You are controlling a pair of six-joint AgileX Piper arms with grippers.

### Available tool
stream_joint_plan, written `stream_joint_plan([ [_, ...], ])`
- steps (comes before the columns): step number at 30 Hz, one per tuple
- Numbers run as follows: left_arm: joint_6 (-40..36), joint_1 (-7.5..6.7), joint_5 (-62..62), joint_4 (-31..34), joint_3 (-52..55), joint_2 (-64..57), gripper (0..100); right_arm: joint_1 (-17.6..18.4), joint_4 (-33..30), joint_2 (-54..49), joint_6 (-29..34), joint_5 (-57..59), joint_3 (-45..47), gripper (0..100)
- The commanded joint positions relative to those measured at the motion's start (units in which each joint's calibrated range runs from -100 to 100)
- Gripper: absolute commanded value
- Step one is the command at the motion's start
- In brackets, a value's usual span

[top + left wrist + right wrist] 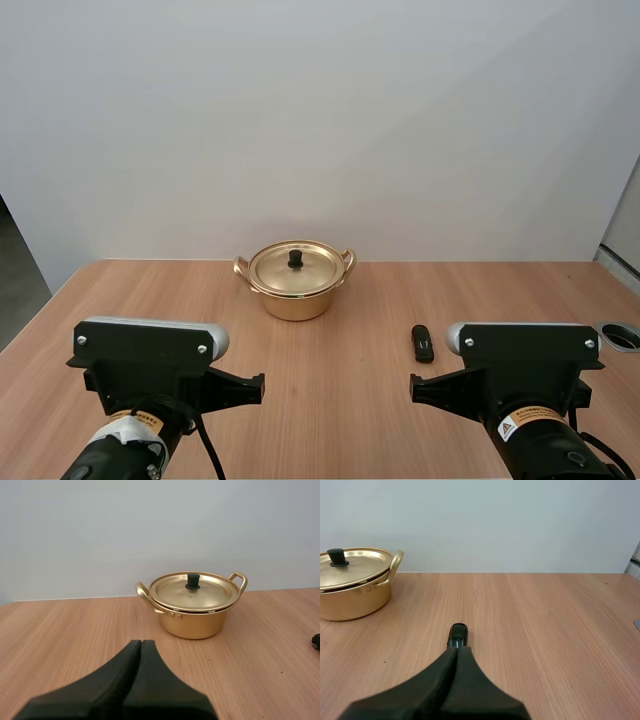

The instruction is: Open the pot, put the car inside, and close it

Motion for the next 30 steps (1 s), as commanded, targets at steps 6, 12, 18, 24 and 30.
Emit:
stream_joint_plan([
  [6, 0.01, -0.01, -0.02, 0.02, 0.0, 0.0, 0, 0.03, -0.05, 0.0, 0.0, -0.03, 0.0, 0],
  [12, 0.01, -0.01, -0.02, 0.02, 0.0, 0.0, 0, 0.03, -0.05, 0.0, 0.0, -0.03, 0.0, 0],
  [18, 0.01, -0.01, -0.02, 0.02, 0.0, 0.0, 0, 0.03, -0.05, 0.0, 0.0, -0.03, 0.0, 0],
  [24, 0.01, -0.01, -0.02, 0.02, 0.0, 0.0, 0, 0.03, -0.05, 0.0, 0.0, -0.03, 0.0, 0],
  [30, 0.1, -0.01, -1.05, 0.27, 0.0, 0.0, 0, 0.03, -0.56, 0.0, 0.0, -2.53, 0.0, 0],
])
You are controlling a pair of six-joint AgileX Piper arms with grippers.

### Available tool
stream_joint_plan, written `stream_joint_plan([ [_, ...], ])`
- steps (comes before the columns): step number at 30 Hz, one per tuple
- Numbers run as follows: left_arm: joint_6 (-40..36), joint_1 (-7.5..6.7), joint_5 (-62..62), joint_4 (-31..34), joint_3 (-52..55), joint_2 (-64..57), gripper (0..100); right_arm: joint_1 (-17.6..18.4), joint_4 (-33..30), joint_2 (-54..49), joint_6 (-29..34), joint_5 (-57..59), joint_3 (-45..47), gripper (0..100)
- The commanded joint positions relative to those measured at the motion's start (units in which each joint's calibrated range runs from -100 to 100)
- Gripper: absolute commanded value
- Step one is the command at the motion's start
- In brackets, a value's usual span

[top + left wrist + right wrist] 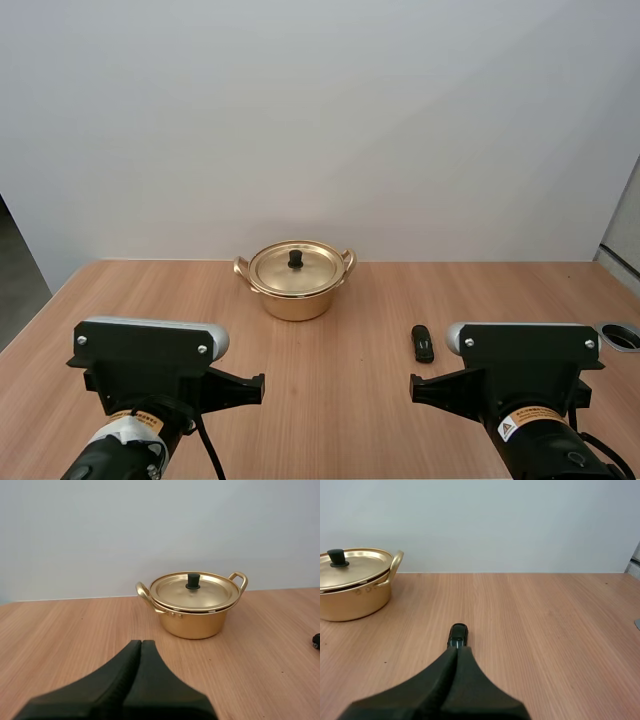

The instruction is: Open the pot, put the car inside, and close it

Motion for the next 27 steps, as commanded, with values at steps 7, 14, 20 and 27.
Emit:
stream_joint_plan([
  [7, 6.72, -0.01, -8.23, 1.73, -1.13, 1.63, 0, 0.03, -4.09, 5.02, 0.0, -6.62, -1.81, 0],
  [14, 8.54, -0.01, -15.45, 1.57, -8.77, 20.55, 0, 0.03, -2.06, 26.44, 0.0, -6.96, -15.86, 0],
  [20, 7.92, -0.01, -14.8, 0.15, -19.84, 40.47, 0, 0.03, -1.77, 44.4, 0.0, -6.52, -26.08, 0],
  [27, 15.27, -0.81, -17.72, -0.83, -34.1, 59.31, 0, 0.03, -4.83, 56.42, 0.0, -6.52, -32.76, 0],
])
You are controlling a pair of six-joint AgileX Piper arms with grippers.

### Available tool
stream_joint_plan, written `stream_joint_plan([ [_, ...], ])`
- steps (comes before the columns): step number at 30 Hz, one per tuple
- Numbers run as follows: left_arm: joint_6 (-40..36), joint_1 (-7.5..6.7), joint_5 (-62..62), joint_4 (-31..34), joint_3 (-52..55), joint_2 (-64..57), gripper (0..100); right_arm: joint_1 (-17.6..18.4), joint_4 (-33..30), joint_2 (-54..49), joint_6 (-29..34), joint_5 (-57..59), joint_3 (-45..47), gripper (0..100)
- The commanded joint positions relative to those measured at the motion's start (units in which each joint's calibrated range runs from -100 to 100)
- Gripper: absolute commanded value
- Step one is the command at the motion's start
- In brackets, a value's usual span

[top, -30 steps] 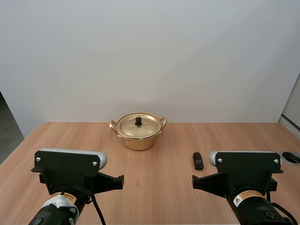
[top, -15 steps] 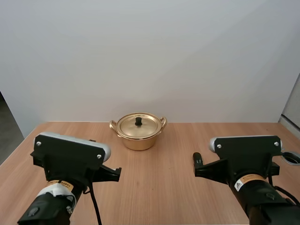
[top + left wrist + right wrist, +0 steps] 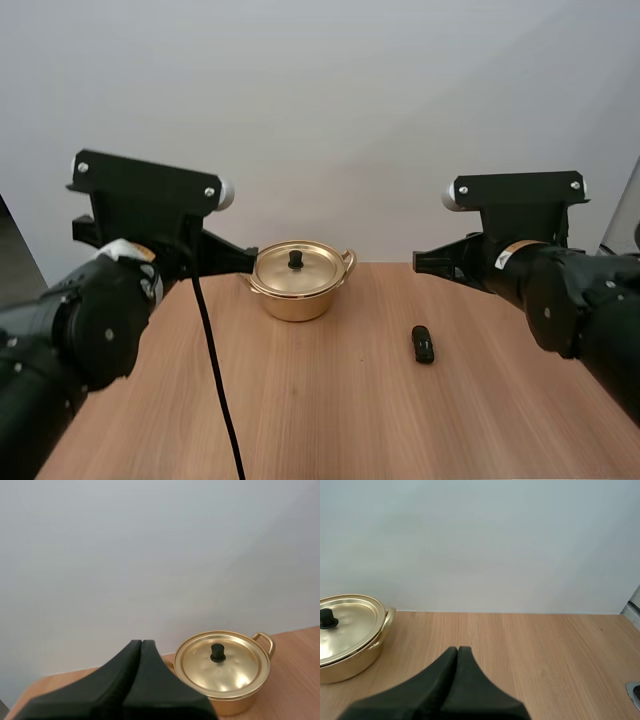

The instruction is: Open the pot, put the car inside, and close it

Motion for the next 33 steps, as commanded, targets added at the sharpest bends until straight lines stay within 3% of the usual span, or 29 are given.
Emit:
stream_joint_plan([
  [1, 6.87, -0.77, 1.44, 0.5, -8.19, 26.36, 0, 0.03, -2.36, 18.45, 0.0, -0.07, -2.67, 0],
  [7, 9.48, -3.71, 19.87, 0.27, -26.71, 42.75, 0, 0.11, -4.03, 26.66, -0.96, 0.66, -6.83, 0],
  [13, 9.48, -3.99, 27.18, -2.18, -39.9, 55.54, 0, 1.89, -4.57, 31.38, -3.16, -0.21, -8.31, 0],
  [15, 10.76, -4.09, 31.33, -2.31, -43.9, 59.23, 5, 2.91, -4.82, 32.54, -4.07, -1.33, -8.31, 0],
  [17, 12.61, -4.09, 36.76, -2.85, -47.57, 62.33, 19, 3.77, -4.94, 33.76, -4.07, -3.27, -8.31, 20],
  [22, 12.62, -4.09, 44.18, -3.1, -54.4, 68.65, 93, 4.62, -5.43, 36.98, -4.3, -9.75, -8.78, 75],
  [23, 12.62, -4.09, 44.4, -3.1, -54.99, 69.24, 99, 4.62, -5.43, 37.63, -4.3, -9.9, -9.2, 81],
  [25, 12.7, -4.09, 45.18, -3.1, -56.11, 70.34, 93, 4.62, -5.54, 39.74, -4.3, -9.9, -10.73, 88],
  [28, 12.7, -4.09, 49.11, -3.1, -57.86, 71.96, 80, 4.62, -5.23, 42.56, -4.3, -7.47, -12.31, 88],
  [33, 12.7, -4.09, 53.21, -3.1, -59.92, 74.92, 79, 4.62, -4.53, 45.59, -4.3, -4.94, -13.58, 88],
])
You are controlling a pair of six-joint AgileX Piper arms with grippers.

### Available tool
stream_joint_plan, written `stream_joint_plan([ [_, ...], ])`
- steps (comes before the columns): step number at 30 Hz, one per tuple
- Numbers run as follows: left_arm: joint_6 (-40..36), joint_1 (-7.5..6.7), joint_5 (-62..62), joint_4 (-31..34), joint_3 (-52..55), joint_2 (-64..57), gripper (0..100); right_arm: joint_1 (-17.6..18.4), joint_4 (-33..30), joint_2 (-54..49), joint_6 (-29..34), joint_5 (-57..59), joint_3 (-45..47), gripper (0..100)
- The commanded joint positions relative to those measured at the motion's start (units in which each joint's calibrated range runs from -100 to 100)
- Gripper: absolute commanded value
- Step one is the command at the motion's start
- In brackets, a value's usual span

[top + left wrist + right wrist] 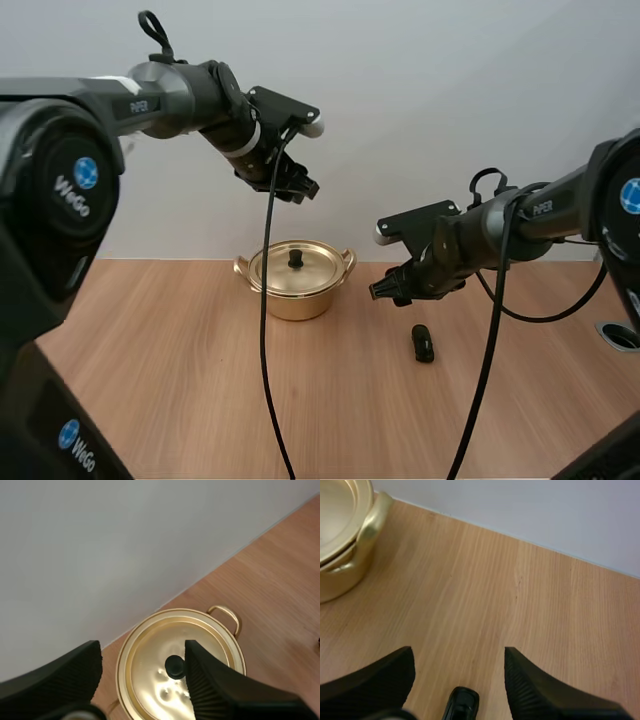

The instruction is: Open the pot, put the car inside, and close it

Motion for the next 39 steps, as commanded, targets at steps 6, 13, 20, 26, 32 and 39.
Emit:
stream_joint_plan([
  [6, 0.03, -0.02, 6.48, -2.67, -4.2, 15.42, 79, 0.05, -0.01, 0.54, 0.05, 2.69, -0.02, 88],
  [13, 0.03, -0.02, 8.54, -2.69, -4.76, 16.31, 79, 0.05, -0.01, 0.54, 0.05, 3.72, -0.02, 88],
  [20, 0.03, -0.02, 9.26, -2.8, -4.76, 17.2, 79, 0.05, -0.01, 0.54, 0.05, 3.96, -0.02, 88],
  [26, 0.03, -0.02, 9.06, -2.8, -4.76, 18.97, 79, 0.05, -0.01, 0.54, 0.05, 4.24, -0.02, 88],
  [32, 0.03, -0.02, 7.15, -2.8, -4.76, 19.77, 70, 0.05, -0.01, 0.54, 0.05, 4.41, -0.02, 88],
  [39, 0.07, -0.02, 5.27, -2.8, -4.76, 19.77, 0, 0.05, 0.11, 0.82, 0.45, 9.64, -0.02, 88],
])
